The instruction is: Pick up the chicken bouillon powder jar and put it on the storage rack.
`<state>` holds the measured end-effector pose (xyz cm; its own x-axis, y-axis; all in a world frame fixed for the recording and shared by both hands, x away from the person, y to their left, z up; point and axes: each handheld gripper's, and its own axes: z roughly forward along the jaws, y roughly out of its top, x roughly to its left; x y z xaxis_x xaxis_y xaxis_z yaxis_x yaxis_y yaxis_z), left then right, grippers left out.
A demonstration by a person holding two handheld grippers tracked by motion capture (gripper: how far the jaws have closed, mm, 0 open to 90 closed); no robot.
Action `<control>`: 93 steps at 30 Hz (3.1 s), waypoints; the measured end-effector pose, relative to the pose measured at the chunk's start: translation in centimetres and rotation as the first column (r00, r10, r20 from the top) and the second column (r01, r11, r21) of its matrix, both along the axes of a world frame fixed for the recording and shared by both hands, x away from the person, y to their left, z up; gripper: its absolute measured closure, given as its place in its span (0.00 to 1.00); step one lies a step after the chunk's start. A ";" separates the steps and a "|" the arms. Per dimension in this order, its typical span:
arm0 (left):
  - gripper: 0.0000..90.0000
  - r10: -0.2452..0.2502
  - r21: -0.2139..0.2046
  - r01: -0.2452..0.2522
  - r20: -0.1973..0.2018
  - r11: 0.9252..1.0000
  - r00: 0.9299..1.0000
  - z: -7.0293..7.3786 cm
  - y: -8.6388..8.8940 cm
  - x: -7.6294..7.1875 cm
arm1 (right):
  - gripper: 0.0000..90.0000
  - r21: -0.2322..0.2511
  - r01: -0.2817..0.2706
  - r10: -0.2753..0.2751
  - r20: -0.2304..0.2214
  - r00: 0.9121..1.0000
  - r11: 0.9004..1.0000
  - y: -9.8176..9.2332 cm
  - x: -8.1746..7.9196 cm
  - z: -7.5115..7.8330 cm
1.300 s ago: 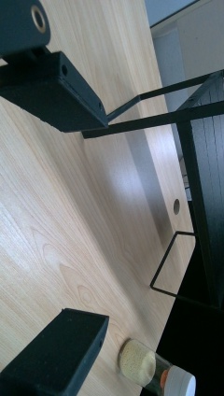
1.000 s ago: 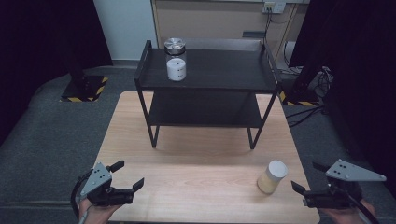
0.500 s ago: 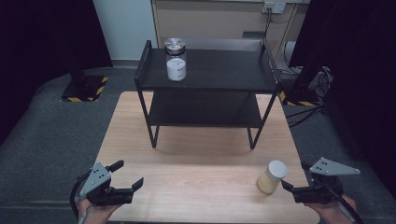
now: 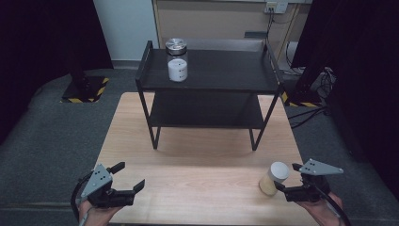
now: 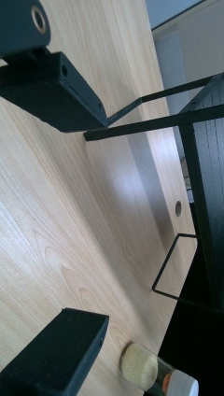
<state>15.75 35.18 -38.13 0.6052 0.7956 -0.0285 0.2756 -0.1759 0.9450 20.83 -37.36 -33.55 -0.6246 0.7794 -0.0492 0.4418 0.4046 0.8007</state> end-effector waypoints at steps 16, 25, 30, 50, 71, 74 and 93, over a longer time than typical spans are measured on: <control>0.06 0.003 0.003 -0.003 -0.004 1.000 1.000 0.0 -0.1 0.0 | 0.33 0.032 -0.040 0.040 0.022 0.999 0.999 -0.1 1.8 -2.6; 0.06 0.000 0.006 0.000 -0.005 1.000 1.000 0.0 -0.1 0.0 | 0.37 0.053 -0.035 0.032 0.052 0.998 0.998 -0.2 1.2 -3.1; 0.06 0.001 0.005 -0.001 -0.007 1.000 1.000 0.0 -0.1 0.1 | 0.37 0.035 -0.042 0.041 0.040 0.998 0.999 0.1 1.4 -2.6; 0.06 0.003 0.002 -0.003 -0.006 1.000 1.000 0.0 0.0 0.1 | 0.37 0.035 -0.241 0.239 0.055 0.969 0.970 1.4 3.3 6.1; 0.07 0.012 0.002 -0.012 -0.015 1.000 1.000 -0.2 0.0 0.1 | 0.37 0.023 -0.429 0.427 0.066 0.902 0.903 5.1 7.7 19.9; 0.06 0.015 0.003 -0.015 -0.020 1.000 1.000 -0.2 -0.1 0.2 | 0.37 0.018 -0.443 0.441 0.068 0.895 0.896 5.6 8.4 21.5; 0.07 0.034 -0.012 -0.034 -0.023 0.999 0.999 -0.3 0.3 0.1 | 0.38 0.030 -0.453 0.449 0.082 0.890 0.891 8.5 13.0 29.8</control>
<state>15.85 35.48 -38.43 0.5771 0.8150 -0.0517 0.3028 -0.1547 0.9404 33.88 -28.88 -3.74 -0.9056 0.4171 -0.0772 0.1621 0.5083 0.8458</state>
